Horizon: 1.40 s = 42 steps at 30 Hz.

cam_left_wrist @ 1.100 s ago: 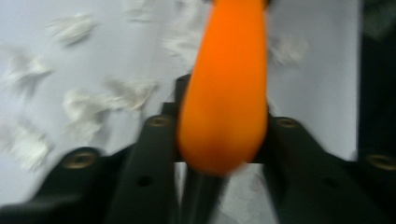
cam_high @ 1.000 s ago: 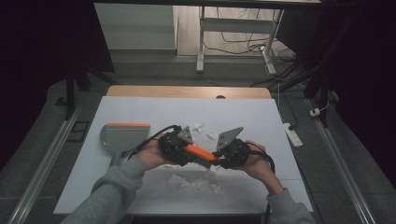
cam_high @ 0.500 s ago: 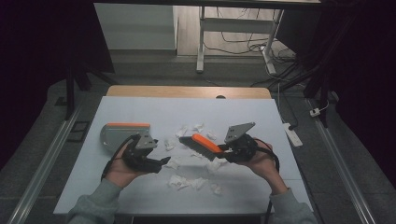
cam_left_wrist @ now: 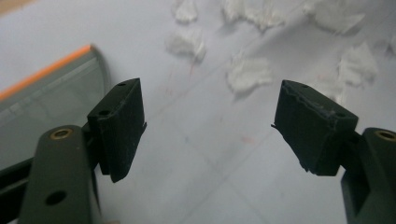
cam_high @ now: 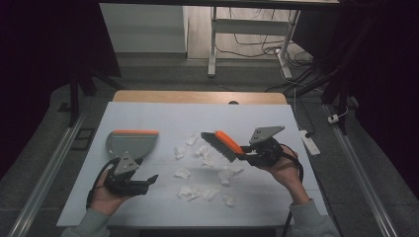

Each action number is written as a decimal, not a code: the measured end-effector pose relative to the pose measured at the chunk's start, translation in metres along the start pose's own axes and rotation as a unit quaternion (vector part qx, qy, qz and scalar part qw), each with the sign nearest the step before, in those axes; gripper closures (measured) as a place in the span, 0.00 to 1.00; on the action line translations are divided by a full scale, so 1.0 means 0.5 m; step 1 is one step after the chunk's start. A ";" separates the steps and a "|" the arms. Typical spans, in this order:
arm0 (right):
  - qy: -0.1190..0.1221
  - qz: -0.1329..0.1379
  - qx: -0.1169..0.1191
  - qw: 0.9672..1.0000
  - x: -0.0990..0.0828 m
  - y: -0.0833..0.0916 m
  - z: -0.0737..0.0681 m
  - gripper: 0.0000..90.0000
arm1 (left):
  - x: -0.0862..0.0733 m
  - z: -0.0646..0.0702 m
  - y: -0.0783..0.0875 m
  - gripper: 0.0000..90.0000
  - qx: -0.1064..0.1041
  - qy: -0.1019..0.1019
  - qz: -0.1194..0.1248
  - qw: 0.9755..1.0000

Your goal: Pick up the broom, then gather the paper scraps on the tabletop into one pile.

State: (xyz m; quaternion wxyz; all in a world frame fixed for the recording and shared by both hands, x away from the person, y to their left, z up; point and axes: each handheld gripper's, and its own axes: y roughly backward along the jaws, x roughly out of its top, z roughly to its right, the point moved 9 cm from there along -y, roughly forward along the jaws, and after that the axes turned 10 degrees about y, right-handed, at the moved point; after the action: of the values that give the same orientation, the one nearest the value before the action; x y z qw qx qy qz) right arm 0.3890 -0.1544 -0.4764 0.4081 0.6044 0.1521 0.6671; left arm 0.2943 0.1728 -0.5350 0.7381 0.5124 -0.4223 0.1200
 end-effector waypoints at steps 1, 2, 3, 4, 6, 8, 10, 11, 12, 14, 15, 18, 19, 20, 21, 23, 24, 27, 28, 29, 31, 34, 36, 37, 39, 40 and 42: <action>-0.004 0.000 -0.005 1.000 -0.002 0.005 0.004 0.79 | -0.006 -0.005 0.003 0.28 -0.002 0.009 0.003 1.000; -0.008 0.000 -0.012 1.000 -0.004 0.009 0.010 0.79 | -0.012 -0.009 0.005 0.28 -0.006 0.017 0.005 1.000; -0.015 0.003 -0.017 1.000 -0.005 0.014 0.015 0.79 | -0.016 -0.013 0.005 0.28 -0.004 0.021 0.009 1.000; -0.019 0.006 -0.022 1.000 -0.006 0.019 0.021 0.79 | -0.019 -0.017 0.004 0.28 0.000 0.026 0.010 1.000; -0.031 0.011 -0.035 0.999 -0.010 0.027 0.033 0.79 | -0.021 -0.022 0.000 0.28 -0.002 0.032 0.010 0.999; -0.044 0.015 -0.048 0.998 -0.016 0.034 0.046 0.79 | -0.020 -0.024 -0.004 0.28 -0.001 0.033 0.010 0.999; -0.049 0.016 -0.056 0.997 -0.024 0.039 0.054 0.79 | -0.019 -0.025 -0.007 0.28 0.000 0.033 0.010 0.999; -0.050 0.014 -0.059 0.997 -0.029 0.041 0.056 0.79 | -0.017 -0.027 -0.008 0.27 0.002 0.033 0.012 0.999; -0.051 0.011 -0.061 0.997 -0.033 0.042 0.057 0.79 | -0.016 -0.027 -0.009 0.28 0.000 0.033 0.013 0.999; -0.054 0.007 -0.067 0.996 -0.040 0.043 0.060 0.79 | -0.015 -0.028 -0.013 0.27 0.000 0.032 0.013 0.999; -0.057 0.006 -0.069 0.996 -0.043 0.044 0.062 0.79 | -0.014 -0.029 -0.016 0.27 0.001 0.033 0.013 0.999; -0.066 0.003 -0.073 0.995 -0.051 0.047 0.068 0.79 | -0.016 -0.027 -0.019 0.27 -0.002 0.030 0.008 1.000; -0.070 0.001 -0.077 0.995 -0.053 0.048 0.071 0.79 | -0.017 -0.025 -0.020 0.27 -0.003 0.030 0.008 1.000; -0.075 0.000 -0.081 0.994 -0.053 0.048 0.073 0.78 | -0.017 -0.023 -0.020 0.27 -0.005 0.029 0.007 1.000; -0.074 -0.004 -0.083 0.994 -0.055 0.047 0.075 0.79 | -0.017 -0.022 -0.021 0.27 -0.005 0.027 0.006 1.000; -0.072 -0.014 -0.088 0.993 -0.057 0.044 0.081 0.79 | -0.015 -0.019 -0.022 0.27 -0.009 0.025 0.006 1.000; -0.071 -0.021 -0.092 0.993 -0.058 0.041 0.085 0.79 | -0.014 -0.019 -0.022 0.27 -0.011 0.024 0.007 1.000; -0.078 -0.035 -0.089 0.992 -0.056 0.023 0.102 0.79 | -0.012 -0.019 -0.025 0.27 -0.013 0.025 0.009 1.000; -0.082 -0.043 -0.087 0.992 -0.056 0.014 0.109 0.79 | -0.012 -0.019 -0.027 0.27 -0.014 0.025 0.009 1.000; -0.081 -0.054 -0.087 0.991 -0.056 0.006 0.118 0.79 | -0.012 -0.018 -0.028 0.27 -0.015 0.024 0.008 1.000; -0.086 -0.075 -0.086 0.990 -0.054 -0.008 0.134 0.79 | -0.012 -0.018 -0.030 0.27 -0.016 0.024 0.009 1.000; -0.080 -0.110 -0.086 0.987 -0.053 -0.028 0.160 0.79 | -0.013 -0.017 -0.033 0.27 -0.018 0.025 0.009 0.999; -0.078 -0.135 -0.085 0.984 -0.054 -0.038 0.175 0.79 | -0.015 -0.016 -0.035 0.27 -0.019 0.024 0.008 0.999; -0.081 -0.144 -0.086 0.982 -0.055 -0.043 0.183 0.79 | -0.016 -0.015 -0.035 0.27 -0.020 0.023 0.008 1.000; -0.081 -0.167 -0.086 0.979 -0.057 -0.052 0.198 0.79 | -0.018 -0.014 -0.033 0.27 -0.020 0.021 0.009 1.000; -0.085 -0.176 -0.086 0.977 -0.058 -0.056 0.203 0.79 | -0.019 -0.015 -0.032 0.27 -0.021 0.021 0.009 1.000; -0.090 -0.193 -0.082 0.974 -0.058 -0.066 0.212 0.79 | -0.021 -0.016 -0.029 0.27 -0.021 0.023 0.011 0.999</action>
State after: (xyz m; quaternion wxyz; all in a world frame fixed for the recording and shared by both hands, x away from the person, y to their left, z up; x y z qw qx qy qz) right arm 0.4978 -0.1860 -0.4955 0.5896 0.5852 0.1735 0.5290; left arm 0.3008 0.1759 -0.5536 0.7568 0.4895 -0.4129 0.1309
